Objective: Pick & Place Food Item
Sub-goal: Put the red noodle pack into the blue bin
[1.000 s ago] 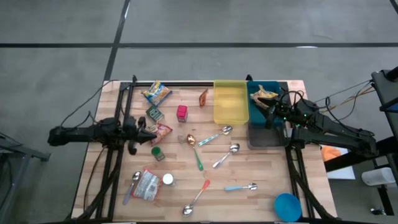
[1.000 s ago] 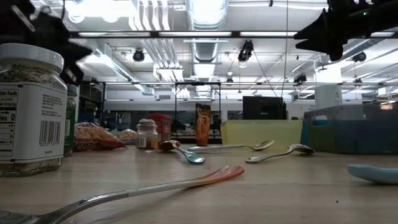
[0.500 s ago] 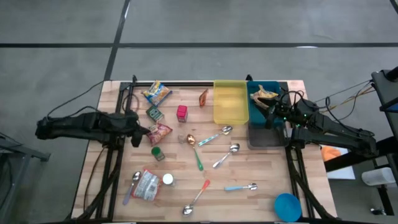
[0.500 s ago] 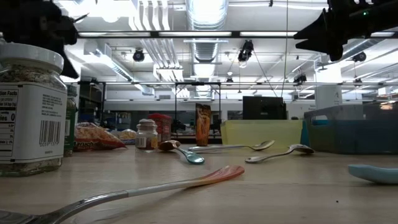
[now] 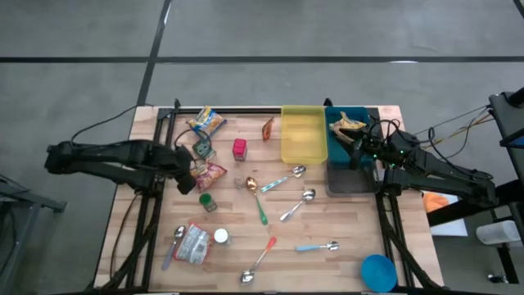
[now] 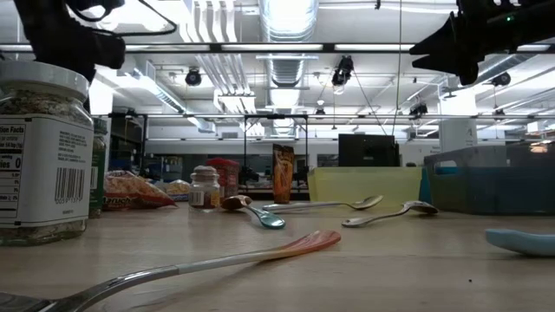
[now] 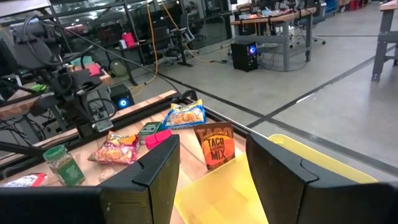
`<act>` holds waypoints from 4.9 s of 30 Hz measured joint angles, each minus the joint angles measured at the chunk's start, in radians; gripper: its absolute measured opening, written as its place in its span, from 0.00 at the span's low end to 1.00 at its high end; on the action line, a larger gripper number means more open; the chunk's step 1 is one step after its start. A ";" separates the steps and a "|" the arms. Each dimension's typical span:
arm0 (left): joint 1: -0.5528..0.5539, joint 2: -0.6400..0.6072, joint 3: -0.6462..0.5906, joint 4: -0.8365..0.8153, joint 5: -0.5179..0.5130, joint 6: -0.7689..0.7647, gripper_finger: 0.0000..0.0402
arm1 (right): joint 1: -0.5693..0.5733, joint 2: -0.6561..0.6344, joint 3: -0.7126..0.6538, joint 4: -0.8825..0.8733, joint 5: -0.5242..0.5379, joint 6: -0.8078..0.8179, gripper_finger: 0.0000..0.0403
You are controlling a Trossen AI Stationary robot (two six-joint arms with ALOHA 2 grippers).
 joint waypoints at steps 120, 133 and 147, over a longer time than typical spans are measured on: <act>0.279 0.481 -0.135 0.327 0.183 0.365 0.56 | 0.000 0.000 0.000 0.000 0.001 0.000 0.45; 0.279 0.481 -0.135 0.342 0.196 0.358 0.02 | 0.000 0.000 0.000 0.000 0.001 0.000 0.45; 0.278 0.350 -0.077 0.288 0.217 0.337 0.02 | 0.000 0.001 0.000 0.000 0.001 0.000 0.45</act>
